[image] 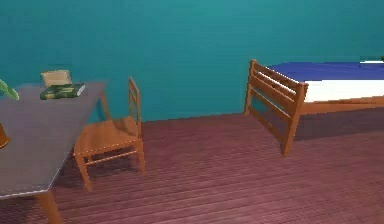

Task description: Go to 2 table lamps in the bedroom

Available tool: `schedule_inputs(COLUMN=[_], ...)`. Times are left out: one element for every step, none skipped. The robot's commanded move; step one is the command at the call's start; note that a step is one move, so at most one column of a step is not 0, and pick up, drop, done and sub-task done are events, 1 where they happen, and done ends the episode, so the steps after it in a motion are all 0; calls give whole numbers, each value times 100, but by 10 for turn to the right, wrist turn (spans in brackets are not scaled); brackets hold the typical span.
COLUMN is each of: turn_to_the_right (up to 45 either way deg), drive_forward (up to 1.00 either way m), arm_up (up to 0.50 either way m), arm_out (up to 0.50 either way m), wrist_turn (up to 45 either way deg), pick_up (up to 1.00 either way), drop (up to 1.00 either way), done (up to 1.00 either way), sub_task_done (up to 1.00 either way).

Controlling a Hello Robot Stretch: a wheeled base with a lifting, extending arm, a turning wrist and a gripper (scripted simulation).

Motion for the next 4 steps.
schedule_inputs(turn_to_the_right=[180, 0, 450, 210], drive_forward=[0, 55, 0, 0], arm_up=[0, 0, 0, 0], arm_out=[0, 0, 0, 0], wrist_turn=[0, 0, 0, 0], pick_up=[0, 0, 0, 0], drop=[0, 0, 0, 0], done=[0, 0, 0, 0], sub_task_done=[0, 0, 0, 0])
